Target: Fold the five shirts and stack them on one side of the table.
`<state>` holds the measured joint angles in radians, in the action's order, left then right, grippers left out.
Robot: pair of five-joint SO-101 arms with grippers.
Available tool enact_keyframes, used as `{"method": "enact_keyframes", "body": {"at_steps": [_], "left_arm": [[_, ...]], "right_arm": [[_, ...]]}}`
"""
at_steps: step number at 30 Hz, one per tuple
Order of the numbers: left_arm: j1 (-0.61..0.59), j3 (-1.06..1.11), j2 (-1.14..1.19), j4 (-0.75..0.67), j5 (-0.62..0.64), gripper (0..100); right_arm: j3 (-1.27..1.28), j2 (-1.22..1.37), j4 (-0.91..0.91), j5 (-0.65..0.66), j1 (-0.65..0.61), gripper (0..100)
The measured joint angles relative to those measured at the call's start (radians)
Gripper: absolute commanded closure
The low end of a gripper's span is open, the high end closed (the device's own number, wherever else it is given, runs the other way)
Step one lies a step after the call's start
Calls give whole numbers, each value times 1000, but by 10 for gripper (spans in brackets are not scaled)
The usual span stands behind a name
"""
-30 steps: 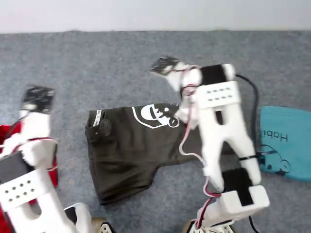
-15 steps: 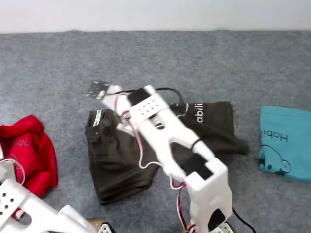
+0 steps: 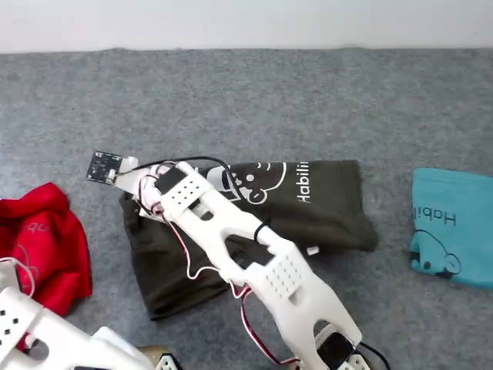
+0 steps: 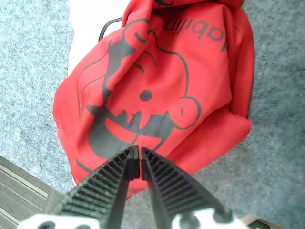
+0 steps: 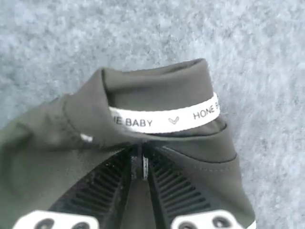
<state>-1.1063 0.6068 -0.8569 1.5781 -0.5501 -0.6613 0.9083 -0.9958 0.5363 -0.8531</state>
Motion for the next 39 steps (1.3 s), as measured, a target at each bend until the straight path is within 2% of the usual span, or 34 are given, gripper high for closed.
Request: {"method": "enact_keyframes", "body": {"at_steps": [7,15,19,22,27,30,34,39], "left_arm": [[0,0,0,0,0,985],[0,0,0,0,0,985],[0,29,0,0,0,985],[0,38,0,0,0,985],[0,38,0,0,0,985],[0,38,0,0,0,985],[0,38,0,0,0,985],[0,38,0,0,0,985]], "right_arm": [[-272,32,-330,0,2,988],[-460,32,-715,0,12,988],[-474,32,-758,-38,12,988],[-393,-11,-758,-68,12,985],[-103,-192,-758,-72,-23,980],[63,-296,-758,-77,-66,918],[227,-377,-758,-78,-146,778],[325,-393,-758,-78,-258,750]]}}
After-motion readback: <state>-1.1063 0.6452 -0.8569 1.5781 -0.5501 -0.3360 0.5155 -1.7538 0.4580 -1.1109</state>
